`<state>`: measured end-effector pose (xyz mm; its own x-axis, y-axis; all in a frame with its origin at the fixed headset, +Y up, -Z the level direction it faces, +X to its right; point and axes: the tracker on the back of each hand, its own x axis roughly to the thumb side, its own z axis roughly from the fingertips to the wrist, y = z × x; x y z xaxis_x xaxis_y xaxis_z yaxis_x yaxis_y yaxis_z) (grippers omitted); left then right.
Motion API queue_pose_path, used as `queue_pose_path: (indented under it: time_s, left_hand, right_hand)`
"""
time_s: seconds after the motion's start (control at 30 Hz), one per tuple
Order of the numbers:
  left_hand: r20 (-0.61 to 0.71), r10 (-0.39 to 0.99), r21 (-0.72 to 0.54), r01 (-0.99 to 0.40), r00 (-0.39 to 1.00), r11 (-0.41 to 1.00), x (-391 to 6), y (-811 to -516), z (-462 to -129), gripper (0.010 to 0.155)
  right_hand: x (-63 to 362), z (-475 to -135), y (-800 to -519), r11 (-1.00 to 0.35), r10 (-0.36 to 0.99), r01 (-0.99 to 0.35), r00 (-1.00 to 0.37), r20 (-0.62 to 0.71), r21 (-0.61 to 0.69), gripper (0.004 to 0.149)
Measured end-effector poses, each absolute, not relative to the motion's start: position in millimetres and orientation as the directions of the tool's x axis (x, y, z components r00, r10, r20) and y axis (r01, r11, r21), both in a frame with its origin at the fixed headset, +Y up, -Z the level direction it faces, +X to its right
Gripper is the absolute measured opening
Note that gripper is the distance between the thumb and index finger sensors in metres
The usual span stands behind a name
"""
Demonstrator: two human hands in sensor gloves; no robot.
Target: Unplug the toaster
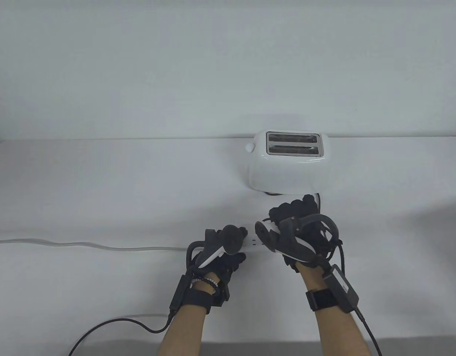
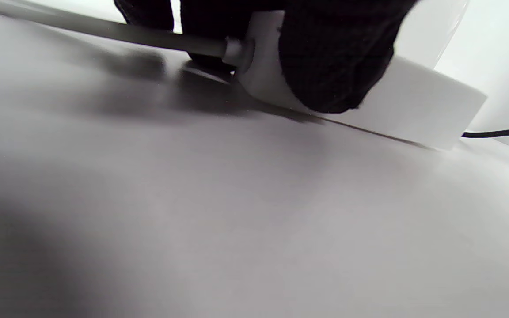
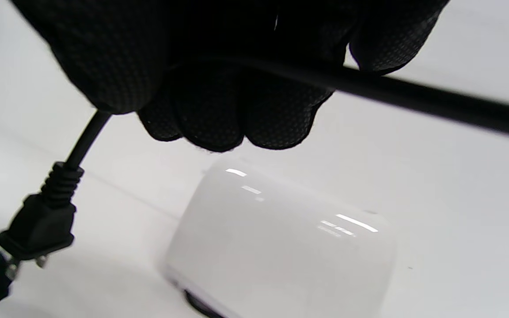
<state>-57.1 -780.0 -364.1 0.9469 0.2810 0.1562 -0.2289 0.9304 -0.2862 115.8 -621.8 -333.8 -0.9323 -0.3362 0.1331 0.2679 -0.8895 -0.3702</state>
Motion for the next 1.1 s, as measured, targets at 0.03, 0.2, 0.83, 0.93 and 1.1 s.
queue_pose_path:
  time_s: [0.03,0.2,0.83,0.93,1.1]
  left_hand:
    - [0.157,0.279,-0.286,-0.227,0.947,0.931,-57,-780,-364,0.079]
    - [0.156,0.280,-0.288,-0.228,0.947,0.930,-57,-780,-364,0.079]
    - [0.159,0.275,-0.289,-0.222,0.948,0.931,-57,-779,-364,0.080]
    - [0.159,0.275,-0.288,-0.222,0.948,0.932,-57,-779,-363,0.080]
    - [0.158,0.278,-0.288,-0.225,0.948,0.931,-57,-779,-363,0.079]
  right_hand:
    - [125,-332,-618,-0.891,-0.318,0.256,-0.942,0.112,-0.375,0.043]
    - [185,-326,-613,-0.902,-0.247,0.247,-0.968,-0.046,-0.355,0.044]
    - [352,-306,-724,-0.972,0.231,-0.157,-0.793,-0.565,-0.176,0.044]
    - [359,-308,-740,-0.980,0.200,-0.150,-0.756,-0.623,-0.132,0.044]
    - [361,-313,-759,-0.998,-0.056,0.033,-0.764,-0.643,0.048,0.046]
